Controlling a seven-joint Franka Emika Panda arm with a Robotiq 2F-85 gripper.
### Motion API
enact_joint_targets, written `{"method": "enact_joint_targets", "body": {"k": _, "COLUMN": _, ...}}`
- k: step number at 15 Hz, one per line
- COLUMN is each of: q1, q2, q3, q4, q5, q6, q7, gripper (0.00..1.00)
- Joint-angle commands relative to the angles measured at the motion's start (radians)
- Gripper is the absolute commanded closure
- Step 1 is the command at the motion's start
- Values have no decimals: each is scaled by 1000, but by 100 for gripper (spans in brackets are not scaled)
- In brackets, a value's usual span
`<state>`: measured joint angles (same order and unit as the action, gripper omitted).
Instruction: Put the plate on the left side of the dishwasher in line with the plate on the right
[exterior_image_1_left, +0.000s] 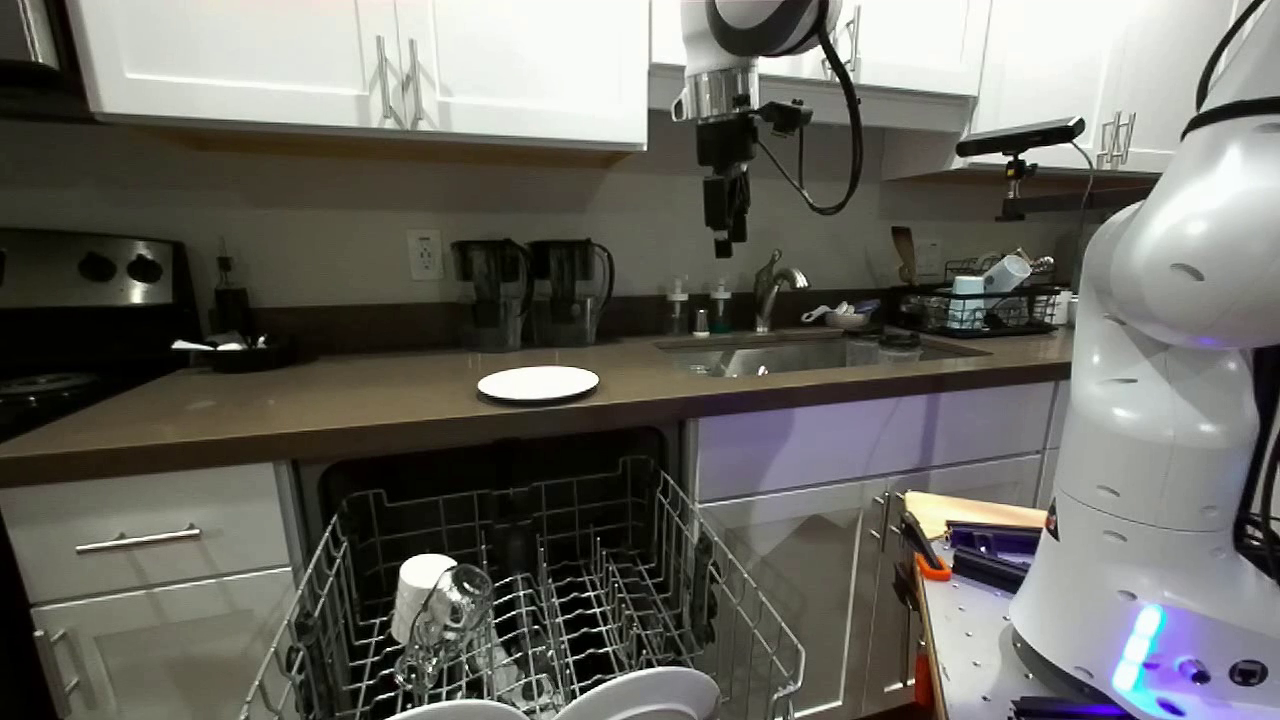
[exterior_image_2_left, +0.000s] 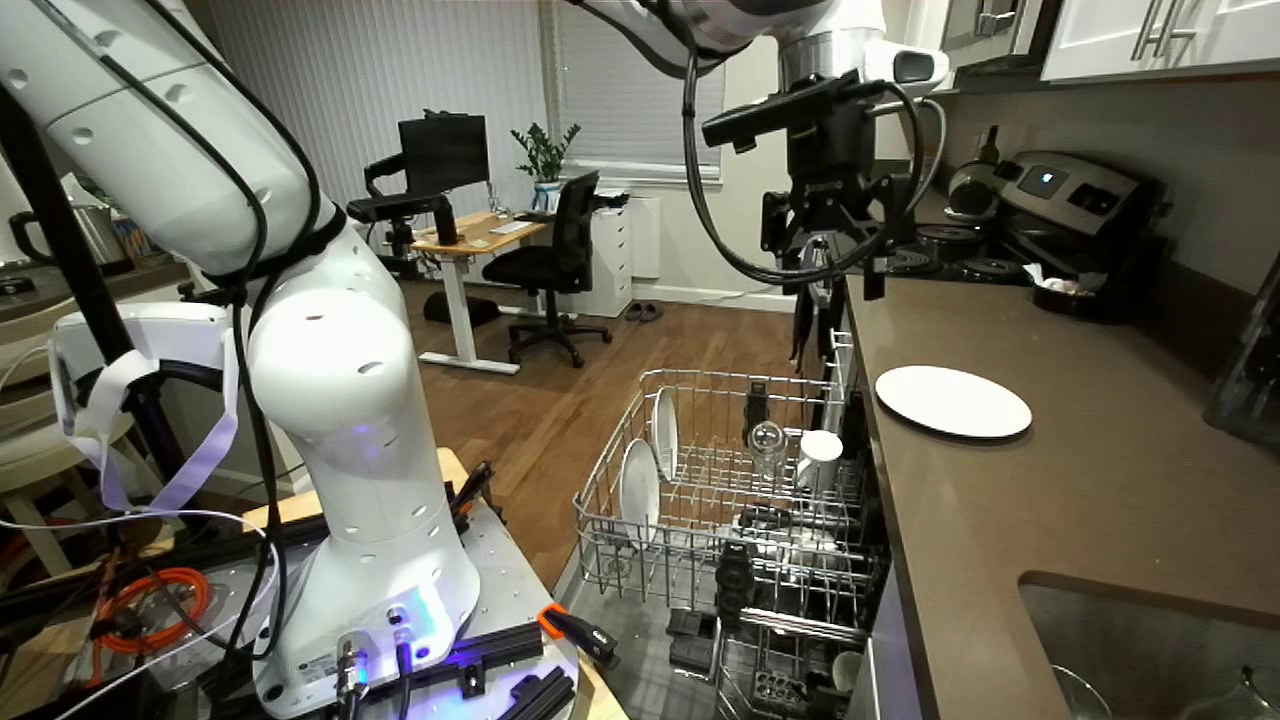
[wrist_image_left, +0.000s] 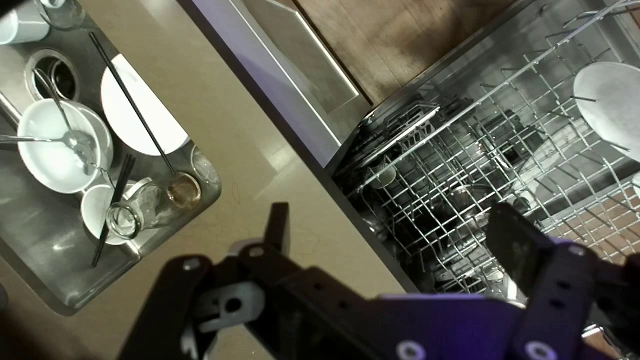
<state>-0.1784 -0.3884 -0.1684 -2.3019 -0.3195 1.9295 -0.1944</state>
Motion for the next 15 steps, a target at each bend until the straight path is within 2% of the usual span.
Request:
{"method": "enact_joint_targets", "body": {"k": 1, "q1": 25, "q2": 98, "q3": 11, "q4": 109, "q5": -51, "q6": 14, "q7": -59, "gripper": 0}}
{"method": "enact_joint_targets", "body": {"k": 6, "q1": 114, "q2": 322, "q3": 51, "q4": 379, "q5": -35, "q6": 71, "q7": -210, "gripper": 0}}
{"method": "enact_joint_targets", "body": {"k": 10, "q1": 158, "q2": 496, "q3": 106, "q4": 573, "q5": 13, "q6": 211, "q7": -291, "gripper": 0}}
{"method": "enact_joint_targets", "body": {"k": 11, "q1": 163, "q2": 522, "q3": 121, "q4": 601, "q5": 28, "q6": 236, "q7": -325, "gripper": 0}}
{"method": "enact_joint_targets", "body": {"k": 12, "q1": 161, "q2": 537, "q3": 130, "q4": 639, "q5": 6, "q6": 210, "q7": -380, "gripper": 0}}
{"method": "enact_joint_targets", "body": {"k": 13, "q1": 159, "q2": 484, "q3": 128, "q4": 550, "q5": -8, "q6": 216, "q7": -279, "gripper": 0}}
{"method": "enact_joint_targets", "body": {"k": 15, "q1": 161, "q2": 508, "q3": 137, "q4": 573, "q5": -8, "q6": 215, "q7": -282, "gripper": 0}}
